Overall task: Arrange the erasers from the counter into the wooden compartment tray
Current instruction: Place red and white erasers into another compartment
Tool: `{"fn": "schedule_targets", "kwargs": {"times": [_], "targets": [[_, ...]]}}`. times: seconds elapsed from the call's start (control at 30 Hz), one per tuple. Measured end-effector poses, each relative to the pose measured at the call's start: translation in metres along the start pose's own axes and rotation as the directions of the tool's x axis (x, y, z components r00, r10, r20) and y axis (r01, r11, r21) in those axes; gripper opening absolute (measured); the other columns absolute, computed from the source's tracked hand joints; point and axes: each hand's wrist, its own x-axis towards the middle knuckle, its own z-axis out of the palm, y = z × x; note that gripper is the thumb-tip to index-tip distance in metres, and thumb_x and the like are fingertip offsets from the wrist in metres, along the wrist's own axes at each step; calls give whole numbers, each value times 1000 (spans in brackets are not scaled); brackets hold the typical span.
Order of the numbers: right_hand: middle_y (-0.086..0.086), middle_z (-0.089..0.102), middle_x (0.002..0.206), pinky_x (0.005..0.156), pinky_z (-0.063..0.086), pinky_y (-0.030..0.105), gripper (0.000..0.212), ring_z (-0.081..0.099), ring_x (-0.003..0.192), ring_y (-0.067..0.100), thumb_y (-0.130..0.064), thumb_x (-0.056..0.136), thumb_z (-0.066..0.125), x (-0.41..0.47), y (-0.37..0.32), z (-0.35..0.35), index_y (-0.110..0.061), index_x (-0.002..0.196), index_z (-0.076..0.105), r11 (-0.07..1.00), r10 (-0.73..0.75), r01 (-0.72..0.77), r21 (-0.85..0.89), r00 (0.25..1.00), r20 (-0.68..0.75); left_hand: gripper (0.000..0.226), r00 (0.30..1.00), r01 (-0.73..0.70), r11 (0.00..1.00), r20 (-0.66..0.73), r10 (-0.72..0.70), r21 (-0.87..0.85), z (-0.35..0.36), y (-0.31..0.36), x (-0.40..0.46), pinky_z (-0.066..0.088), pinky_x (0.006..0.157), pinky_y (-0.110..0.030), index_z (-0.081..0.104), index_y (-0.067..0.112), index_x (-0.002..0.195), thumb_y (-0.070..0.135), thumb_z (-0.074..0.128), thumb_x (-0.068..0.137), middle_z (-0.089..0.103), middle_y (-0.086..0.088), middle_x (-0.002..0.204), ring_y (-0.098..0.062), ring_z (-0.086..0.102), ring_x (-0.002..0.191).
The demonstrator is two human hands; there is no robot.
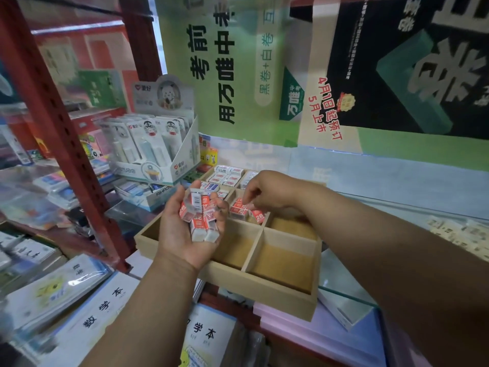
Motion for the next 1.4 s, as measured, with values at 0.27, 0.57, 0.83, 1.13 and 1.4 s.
{"fn": "schedule_targets", "kwargs": {"times": [0.27,0.57,0.83,1.13,1.4], "targets": [[-3,64,84,54,34,13,16,51,76,10,-7,77,71,7,-3,13,-16,90,71,991,42,-52,-120,995,-90,38,1000,5,1000,8,-5,15,-1,1,-1,51,49,-19,80,17,84,45,54,85,70,-15,92,-18,59,69],[-5,65,88,67,42,23,17,54,81,12,-12,73,72,-1,-7,18,-19,89,72,981,116,-140,-135,978,-174,34,1000,8,1000,21,-7,-14,-3,0,-1,52,51,-22,71,21,103,42,59,80,68,-19,102,-19,59,71],[8,60,77,47,30,20,12,55,74,23,-2,74,68,7,-19,22,-5,85,71,915,125,-157,-373,986,-107,35,1000,3,1000,21,-3,-7,-6,1,2,53,51,-22,67,24,111,44,56,86,68,-17,99,-19,58,74],[8,70,97,69,44,24,25,66,92,24,-18,73,78,13,-13,28,-7,95,73,919,243,-248,-307,968,-55,37,999,21,1000,40,-20,-22,-10,2,4,54,52,-23,69,22,112,46,55,88,60,-15,119,-20,60,73],[5,65,75,56,42,26,13,52,55,11,-20,87,67,4,-32,13,-8,90,69,707,278,-143,693,957,-86,46,989,119,993,93,-117,-17,-11,5,2,55,48,-26,69,18,112,51,50,87,63,-15,101,-22,65,69]]}}
